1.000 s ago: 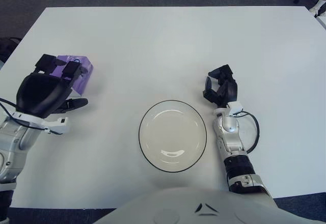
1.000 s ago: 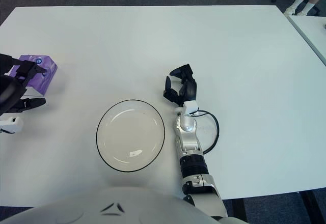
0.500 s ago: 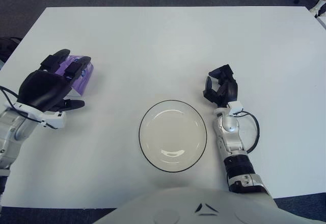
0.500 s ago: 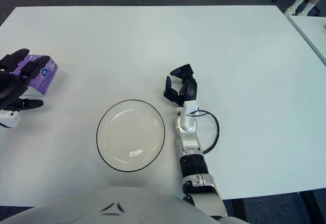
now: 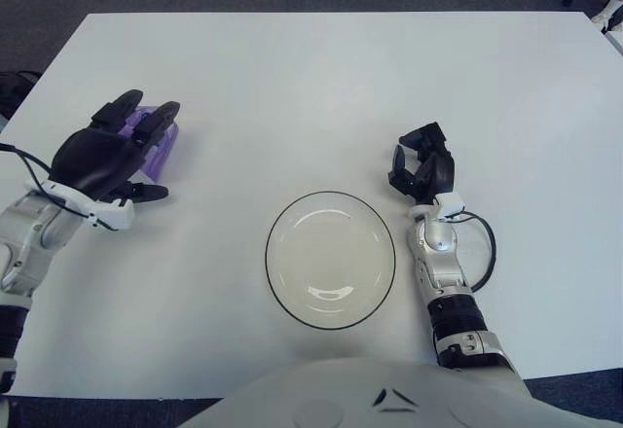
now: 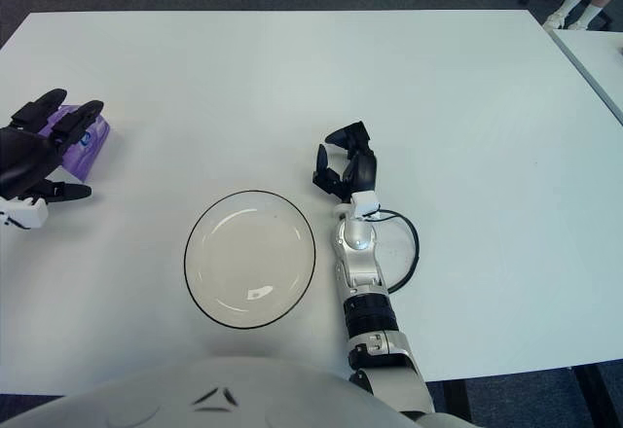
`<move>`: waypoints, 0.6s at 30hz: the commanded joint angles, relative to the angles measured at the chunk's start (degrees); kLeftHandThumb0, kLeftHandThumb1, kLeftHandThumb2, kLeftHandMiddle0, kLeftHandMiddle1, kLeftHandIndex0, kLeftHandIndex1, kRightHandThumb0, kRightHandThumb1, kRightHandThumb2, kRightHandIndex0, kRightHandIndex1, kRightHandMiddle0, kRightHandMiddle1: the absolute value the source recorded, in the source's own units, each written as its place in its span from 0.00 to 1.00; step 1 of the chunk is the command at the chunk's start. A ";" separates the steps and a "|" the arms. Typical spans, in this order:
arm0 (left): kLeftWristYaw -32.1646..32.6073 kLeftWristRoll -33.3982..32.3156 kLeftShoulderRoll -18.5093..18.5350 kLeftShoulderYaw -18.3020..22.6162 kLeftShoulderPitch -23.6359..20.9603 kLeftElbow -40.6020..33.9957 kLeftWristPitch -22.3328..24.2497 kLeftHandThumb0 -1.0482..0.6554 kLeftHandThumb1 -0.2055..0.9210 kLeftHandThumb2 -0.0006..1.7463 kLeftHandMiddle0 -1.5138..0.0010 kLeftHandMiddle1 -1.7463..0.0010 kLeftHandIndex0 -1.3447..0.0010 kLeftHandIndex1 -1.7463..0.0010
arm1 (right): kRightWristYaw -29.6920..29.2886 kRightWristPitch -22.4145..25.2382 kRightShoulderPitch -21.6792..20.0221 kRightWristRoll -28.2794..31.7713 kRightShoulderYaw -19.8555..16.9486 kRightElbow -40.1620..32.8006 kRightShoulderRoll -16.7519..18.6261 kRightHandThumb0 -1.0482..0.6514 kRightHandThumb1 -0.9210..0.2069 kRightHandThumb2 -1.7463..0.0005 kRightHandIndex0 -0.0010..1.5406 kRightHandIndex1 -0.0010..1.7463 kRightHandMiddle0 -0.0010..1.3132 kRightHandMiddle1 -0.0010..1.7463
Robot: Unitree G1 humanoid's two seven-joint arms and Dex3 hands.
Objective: Put the tissue paper into the plate.
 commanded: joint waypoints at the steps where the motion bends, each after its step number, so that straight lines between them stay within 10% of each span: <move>1: 2.41 1.90 0.68 -5.15 -7.89 11.08 -0.58 0.00 0.71 0.31 1.00 1.00 1.00 1.00 | -0.24 -1.40 7.00 -0.72 -0.95 10.15 -0.83 0.38 0.28 0.45 0.41 0.84 0.30 1.00; 18: 10.47 5.45 4.51 -16.20 -21.60 32.54 -3.49 0.00 0.71 0.30 1.00 1.00 1.00 1.00 | -0.58 -1.65 7.27 -1.03 -1.06 9.81 -0.76 0.38 0.30 0.44 0.41 0.84 0.31 1.00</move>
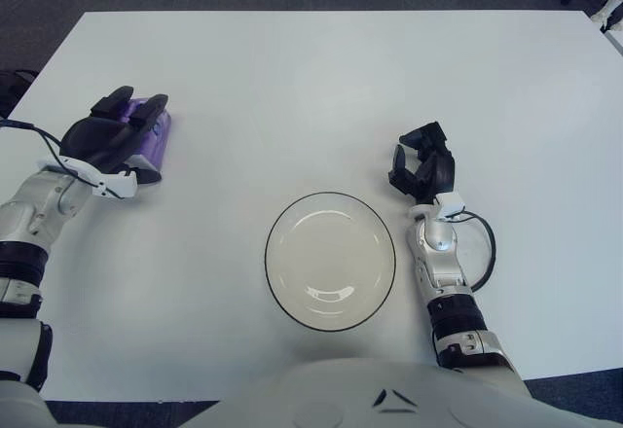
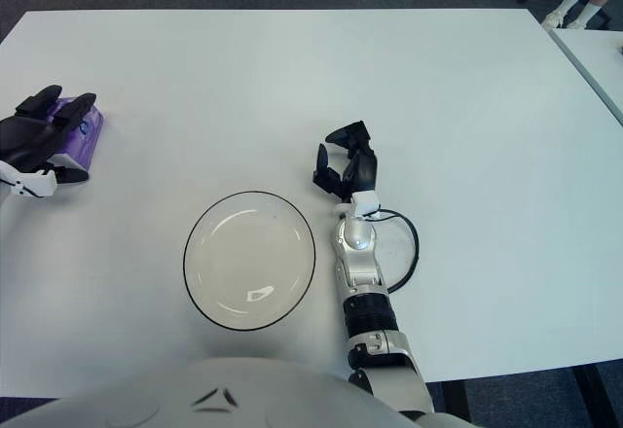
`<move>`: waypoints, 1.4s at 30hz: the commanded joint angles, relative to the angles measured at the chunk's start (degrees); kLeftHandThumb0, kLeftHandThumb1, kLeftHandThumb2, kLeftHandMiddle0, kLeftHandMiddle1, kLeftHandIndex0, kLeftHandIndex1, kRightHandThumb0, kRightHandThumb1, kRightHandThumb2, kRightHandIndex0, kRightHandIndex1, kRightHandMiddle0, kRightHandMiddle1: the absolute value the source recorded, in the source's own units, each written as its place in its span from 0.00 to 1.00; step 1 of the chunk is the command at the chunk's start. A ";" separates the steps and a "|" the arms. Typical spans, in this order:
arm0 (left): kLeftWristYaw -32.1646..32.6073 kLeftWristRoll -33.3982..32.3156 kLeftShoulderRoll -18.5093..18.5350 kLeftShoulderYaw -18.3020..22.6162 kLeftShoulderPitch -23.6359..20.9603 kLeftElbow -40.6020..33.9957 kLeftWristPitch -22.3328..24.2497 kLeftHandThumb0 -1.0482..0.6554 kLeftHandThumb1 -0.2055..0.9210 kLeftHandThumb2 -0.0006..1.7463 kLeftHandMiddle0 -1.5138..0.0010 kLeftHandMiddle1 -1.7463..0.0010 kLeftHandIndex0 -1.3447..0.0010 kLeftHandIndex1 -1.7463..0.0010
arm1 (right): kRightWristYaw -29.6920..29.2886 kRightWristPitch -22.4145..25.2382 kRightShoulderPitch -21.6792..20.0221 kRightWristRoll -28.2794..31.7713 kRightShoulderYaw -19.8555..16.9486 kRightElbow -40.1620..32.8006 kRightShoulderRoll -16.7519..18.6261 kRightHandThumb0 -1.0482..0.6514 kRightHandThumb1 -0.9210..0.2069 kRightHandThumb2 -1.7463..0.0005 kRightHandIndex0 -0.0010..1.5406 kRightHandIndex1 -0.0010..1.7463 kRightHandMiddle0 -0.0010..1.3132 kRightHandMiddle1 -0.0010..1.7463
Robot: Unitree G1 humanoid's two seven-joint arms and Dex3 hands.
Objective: Put the tissue paper into the plate.
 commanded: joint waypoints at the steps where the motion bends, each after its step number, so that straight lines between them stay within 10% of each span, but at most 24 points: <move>1: 1.53 1.36 2.83 -2.84 -3.28 4.00 -0.36 0.00 0.71 0.29 1.00 1.00 1.00 1.00 | -0.43 -1.31 7.51 -1.04 -0.91 9.73 -0.96 0.38 0.30 0.44 0.41 0.84 0.31 1.00; 42: 2.12 -2.90 3.89 -12.87 -12.44 21.37 1.01 0.00 0.69 0.27 1.00 1.00 1.00 1.00 | 0.80 -0.31 8.30 -0.50 -1.44 8.08 -1.77 0.38 0.32 0.42 0.42 0.86 0.32 1.00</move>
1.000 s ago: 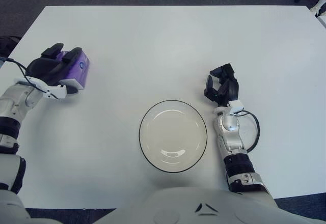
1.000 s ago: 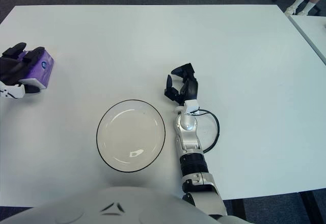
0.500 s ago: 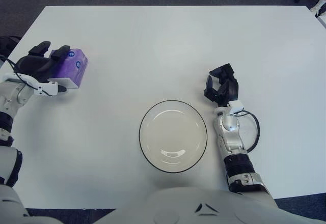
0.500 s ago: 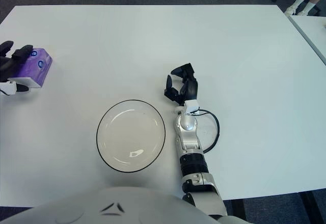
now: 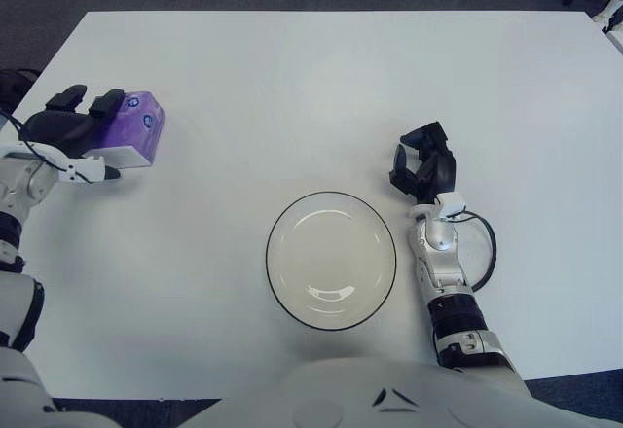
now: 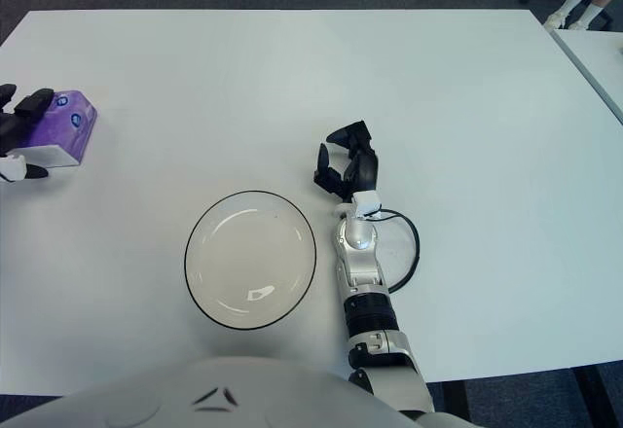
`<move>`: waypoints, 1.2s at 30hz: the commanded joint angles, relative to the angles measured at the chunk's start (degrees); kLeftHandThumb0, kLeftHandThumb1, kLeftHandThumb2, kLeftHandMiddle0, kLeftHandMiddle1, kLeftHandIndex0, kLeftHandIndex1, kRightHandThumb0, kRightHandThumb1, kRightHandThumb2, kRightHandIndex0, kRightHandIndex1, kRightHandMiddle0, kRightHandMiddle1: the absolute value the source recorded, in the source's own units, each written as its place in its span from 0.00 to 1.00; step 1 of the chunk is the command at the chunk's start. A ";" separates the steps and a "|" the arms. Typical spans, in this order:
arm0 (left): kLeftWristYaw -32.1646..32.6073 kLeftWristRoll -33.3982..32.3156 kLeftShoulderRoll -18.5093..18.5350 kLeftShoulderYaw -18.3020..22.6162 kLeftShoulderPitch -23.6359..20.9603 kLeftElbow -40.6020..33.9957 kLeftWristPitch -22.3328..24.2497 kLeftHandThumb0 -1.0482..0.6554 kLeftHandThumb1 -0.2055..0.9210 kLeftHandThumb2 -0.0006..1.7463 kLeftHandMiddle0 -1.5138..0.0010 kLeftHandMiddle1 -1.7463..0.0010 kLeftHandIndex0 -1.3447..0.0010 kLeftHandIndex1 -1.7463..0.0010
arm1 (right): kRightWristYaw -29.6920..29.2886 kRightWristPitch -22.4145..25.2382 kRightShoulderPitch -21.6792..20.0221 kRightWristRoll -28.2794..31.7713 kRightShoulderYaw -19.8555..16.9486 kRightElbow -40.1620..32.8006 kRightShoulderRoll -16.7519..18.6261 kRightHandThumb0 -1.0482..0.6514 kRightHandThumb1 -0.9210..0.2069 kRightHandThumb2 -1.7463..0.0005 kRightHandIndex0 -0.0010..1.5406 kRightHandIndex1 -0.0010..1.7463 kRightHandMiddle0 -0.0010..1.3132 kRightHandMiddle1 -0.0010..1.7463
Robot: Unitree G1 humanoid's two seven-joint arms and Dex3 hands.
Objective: Put the tissue paper into the plate.
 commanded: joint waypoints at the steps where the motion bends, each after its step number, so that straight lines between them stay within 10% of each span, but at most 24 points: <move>1: 0.25 -0.84 -0.17 -0.97 0.17 1.65 -0.67 0.00 0.70 0.27 1.00 1.00 1.00 1.00 | 0.14 -0.22 8.22 -0.65 -1.25 8.02 -1.71 0.38 0.32 0.42 0.42 0.86 0.32 1.00; 36: 0.92 -5.36 -1.92 -1.68 -2.89 -0.28 -5.24 0.00 0.68 0.29 1.00 1.00 1.00 1.00 | 0.83 -0.03 8.86 0.06 -1.12 6.76 -1.03 0.38 0.32 0.42 0.41 0.86 0.32 1.00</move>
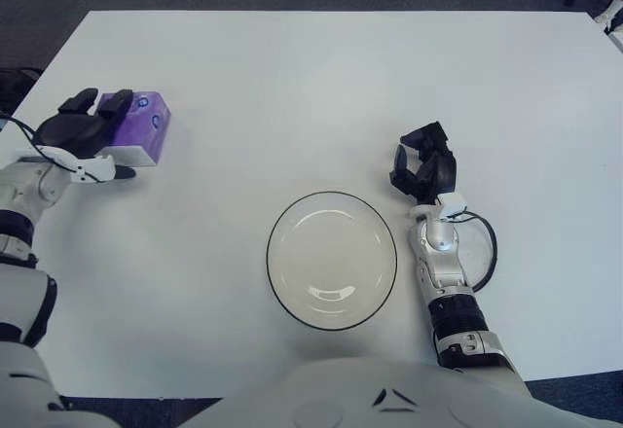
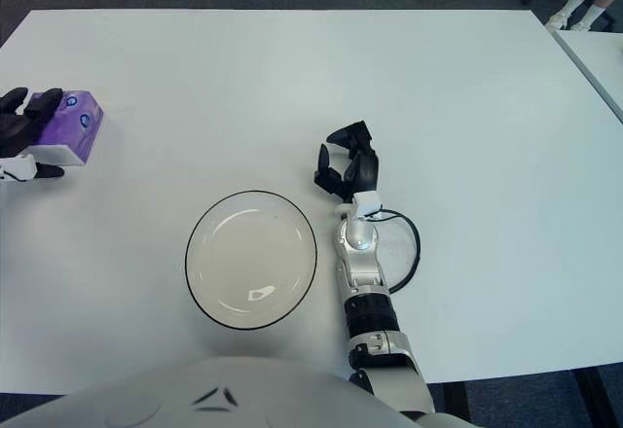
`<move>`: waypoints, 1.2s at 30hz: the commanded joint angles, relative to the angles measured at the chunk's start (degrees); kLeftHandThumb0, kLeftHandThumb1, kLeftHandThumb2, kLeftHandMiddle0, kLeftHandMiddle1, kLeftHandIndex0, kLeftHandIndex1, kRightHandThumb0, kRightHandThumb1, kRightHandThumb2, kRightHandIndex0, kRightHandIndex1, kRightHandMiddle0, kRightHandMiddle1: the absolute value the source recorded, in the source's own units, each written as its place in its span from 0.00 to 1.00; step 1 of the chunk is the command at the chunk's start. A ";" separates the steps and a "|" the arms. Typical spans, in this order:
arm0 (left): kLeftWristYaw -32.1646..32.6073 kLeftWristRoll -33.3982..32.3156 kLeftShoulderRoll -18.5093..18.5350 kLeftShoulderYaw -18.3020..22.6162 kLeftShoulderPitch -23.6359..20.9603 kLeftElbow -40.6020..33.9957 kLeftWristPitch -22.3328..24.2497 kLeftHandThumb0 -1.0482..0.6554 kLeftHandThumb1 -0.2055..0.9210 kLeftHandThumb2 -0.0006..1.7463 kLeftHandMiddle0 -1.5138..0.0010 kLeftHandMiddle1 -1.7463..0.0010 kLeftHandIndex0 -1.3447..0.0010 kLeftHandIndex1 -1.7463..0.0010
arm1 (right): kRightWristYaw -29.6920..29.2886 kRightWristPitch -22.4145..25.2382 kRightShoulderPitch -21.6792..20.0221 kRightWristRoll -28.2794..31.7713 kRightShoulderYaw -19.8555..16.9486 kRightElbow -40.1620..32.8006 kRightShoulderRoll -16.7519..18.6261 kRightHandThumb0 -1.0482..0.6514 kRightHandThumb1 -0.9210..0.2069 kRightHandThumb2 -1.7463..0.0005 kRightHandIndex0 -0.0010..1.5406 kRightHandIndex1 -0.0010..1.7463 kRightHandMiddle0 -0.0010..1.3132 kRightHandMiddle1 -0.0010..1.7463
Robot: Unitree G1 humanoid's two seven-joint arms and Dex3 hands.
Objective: Put the tissue paper into the plate.
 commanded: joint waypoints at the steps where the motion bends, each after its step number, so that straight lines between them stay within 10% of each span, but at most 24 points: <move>1: -0.10 -0.59 0.45 -0.05 -1.07 -2.47 -1.37 0.00 0.68 0.29 1.00 1.00 1.00 1.00 | 0.53 -0.10 8.63 -0.05 -0.99 7.08 -1.00 0.37 0.32 0.42 0.41 0.86 0.32 1.00; 36: -7.77 -6.43 1.95 5.96 2.14 -20.56 -3.41 0.00 0.76 0.30 1.00 1.00 1.00 1.00 | -0.70 -0.80 8.54 -1.03 -0.59 7.85 -0.93 0.38 0.32 0.42 0.41 0.86 0.32 1.00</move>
